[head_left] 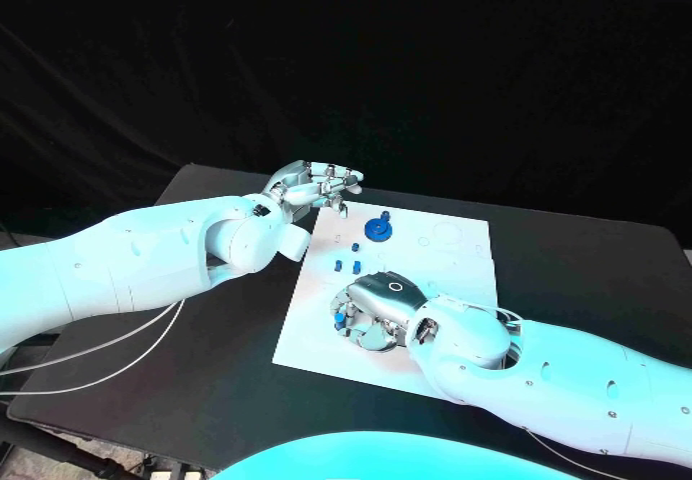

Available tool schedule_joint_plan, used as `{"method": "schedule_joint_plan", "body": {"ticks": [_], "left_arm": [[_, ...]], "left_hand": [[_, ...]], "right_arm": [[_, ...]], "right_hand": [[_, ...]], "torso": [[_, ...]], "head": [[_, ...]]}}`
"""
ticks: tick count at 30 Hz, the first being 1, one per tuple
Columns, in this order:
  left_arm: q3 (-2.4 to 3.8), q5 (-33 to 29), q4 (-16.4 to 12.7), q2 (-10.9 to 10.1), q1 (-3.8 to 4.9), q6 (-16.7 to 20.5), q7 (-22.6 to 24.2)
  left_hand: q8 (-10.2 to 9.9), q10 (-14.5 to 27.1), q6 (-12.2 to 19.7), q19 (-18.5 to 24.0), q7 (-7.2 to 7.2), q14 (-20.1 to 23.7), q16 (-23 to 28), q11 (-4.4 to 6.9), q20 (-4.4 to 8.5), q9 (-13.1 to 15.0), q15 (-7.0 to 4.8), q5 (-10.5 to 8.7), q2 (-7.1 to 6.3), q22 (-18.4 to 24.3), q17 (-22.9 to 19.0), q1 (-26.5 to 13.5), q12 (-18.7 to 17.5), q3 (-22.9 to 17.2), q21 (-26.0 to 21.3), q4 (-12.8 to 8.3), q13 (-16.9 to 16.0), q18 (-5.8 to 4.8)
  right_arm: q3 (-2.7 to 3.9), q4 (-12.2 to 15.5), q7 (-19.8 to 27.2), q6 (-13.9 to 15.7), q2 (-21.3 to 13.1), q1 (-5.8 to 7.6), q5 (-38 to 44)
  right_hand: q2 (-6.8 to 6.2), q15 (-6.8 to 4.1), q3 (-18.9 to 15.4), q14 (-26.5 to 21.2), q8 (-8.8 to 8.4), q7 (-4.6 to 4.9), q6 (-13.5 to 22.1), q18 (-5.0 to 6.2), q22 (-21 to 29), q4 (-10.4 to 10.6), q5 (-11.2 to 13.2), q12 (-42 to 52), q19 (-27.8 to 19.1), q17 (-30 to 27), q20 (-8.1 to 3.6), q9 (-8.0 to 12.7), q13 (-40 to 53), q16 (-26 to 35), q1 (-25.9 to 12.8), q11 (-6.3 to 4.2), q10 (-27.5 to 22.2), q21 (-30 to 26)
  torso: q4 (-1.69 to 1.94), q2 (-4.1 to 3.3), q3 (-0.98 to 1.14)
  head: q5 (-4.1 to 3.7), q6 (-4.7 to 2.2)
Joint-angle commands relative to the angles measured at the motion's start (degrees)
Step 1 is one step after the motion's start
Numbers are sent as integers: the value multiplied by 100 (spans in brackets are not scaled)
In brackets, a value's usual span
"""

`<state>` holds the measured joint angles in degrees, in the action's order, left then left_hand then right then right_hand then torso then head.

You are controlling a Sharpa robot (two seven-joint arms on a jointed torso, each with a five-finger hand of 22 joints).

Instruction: Assemble the parts on the task board

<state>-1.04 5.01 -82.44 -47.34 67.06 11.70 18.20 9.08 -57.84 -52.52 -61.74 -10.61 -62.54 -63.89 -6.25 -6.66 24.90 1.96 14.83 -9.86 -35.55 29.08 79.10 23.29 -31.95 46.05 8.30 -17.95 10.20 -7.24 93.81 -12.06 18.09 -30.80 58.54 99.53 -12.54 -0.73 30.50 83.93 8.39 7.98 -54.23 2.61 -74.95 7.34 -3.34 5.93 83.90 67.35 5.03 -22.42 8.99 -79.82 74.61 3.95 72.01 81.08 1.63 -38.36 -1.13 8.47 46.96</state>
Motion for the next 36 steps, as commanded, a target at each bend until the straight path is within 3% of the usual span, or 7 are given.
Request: {"method": "schedule_joint_plan", "body": {"ticks": [1,17,22,25,27,30,36], "left_arm": [[4,6,-9,6,5,-86,28],[-4,6,0,-9,3,-92,25],[-37,6,-7,-25,2,-97,25],[-52,5,-10,-37,2,-99,21],[-62,4,-12,-49,2,-98,20],[-75,3,-7,-60,-2,-100,21],[-93,-2,-3,-61,-12,-115,20]], "left_hand": [[21,25,23,3,-3,50,13,-10,-32,-7,7,26,49,6,9,-3,20,-21,-20,1,-7,37],[28,38,30,0,-5,52,13,-11,-33,-9,8,25,54,10,10,-11,37,-23,-26,2,-9,37],[28,38,30,0,-5,52,13,-11,-33,-9,8,25,54,10,10,-11,37,-23,-26,2,-9,37],[28,38,30,0,-5,52,13,-11,-33,-9,8,25,54,10,10,-11,37,-23,-26,2,-9,37],[28,38,30,0,-5,52,13,-11,-33,-9,8,25,54,10,10,-11,37,-23,-26,2,-9,37],[28,38,30,0,-5,52,13,-11,-33,-9,8,25,54,10,10,-11,37,-23,-26,2,-9,37],[32,47,36,-1,-6,53,13,-13,-34,-10,9,24,53,13,11,-19,48,-21,-30,4,-11,36]], "right_arm": [[-2,34,-67,89,-14,-13,127],[76,690,166,1199,-670,7,-184],[117,968,405,1163,-1398,273,-1568],[122,1055,435,966,-1739,380,-2131],[125,1129,427,777,-2032,444,-2446],[123,1259,349,474,-2511,520,-2729],[80,1473,-71,192,-3082,536,-2513]], "right_hand": [[-26,-10,-45,191,-58,2,104,-76,-1217,2,-35,-35,309,4,6,17,20,-30,-68,-34,21,-7],[-111,-101,-273,198,-325,-80,634,-90,-1250,41,-20,39,339,10,-73,92,222,-44,-74,-145,196,58],[-63,-34,-407,223,35,48,34,-110,-1278,106,-68,318,367,102,-47,-54,480,-96,-117,-48,474,132],[-55,-98,-645,234,250,-49,-102,-113,-1296,174,-226,868,380,157,-75,-152,1001,-140,-202,-145,644,167],[-48,-166,-903,254,446,-74,-83,-146,-1346,202,-345,2364,430,214,-111,-264,2425,-184,-236,-239,740,320],[70,-172,-1271,351,874,-84,114,-219,-1448,392,-464,6963,545,723,-100,-553,6765,-447,-323,-224,1140,684],[164,-123,-1594,438,1220,-122,276,-261,-1505,629,-439,7957,610,1270,-105,-783,7686,-689,-350,-182,1497,892]], "torso": [[-4,0,6],[-20,19,4],[-39,38,0],[-53,56,-7],[-82,77,-10],[-116,96,-7],[-163,122,16]], "head": [[-2,-10],[-103,-70],[-308,-120],[-423,-119],[-529,-121],[-674,-134],[-840,-121]]}}
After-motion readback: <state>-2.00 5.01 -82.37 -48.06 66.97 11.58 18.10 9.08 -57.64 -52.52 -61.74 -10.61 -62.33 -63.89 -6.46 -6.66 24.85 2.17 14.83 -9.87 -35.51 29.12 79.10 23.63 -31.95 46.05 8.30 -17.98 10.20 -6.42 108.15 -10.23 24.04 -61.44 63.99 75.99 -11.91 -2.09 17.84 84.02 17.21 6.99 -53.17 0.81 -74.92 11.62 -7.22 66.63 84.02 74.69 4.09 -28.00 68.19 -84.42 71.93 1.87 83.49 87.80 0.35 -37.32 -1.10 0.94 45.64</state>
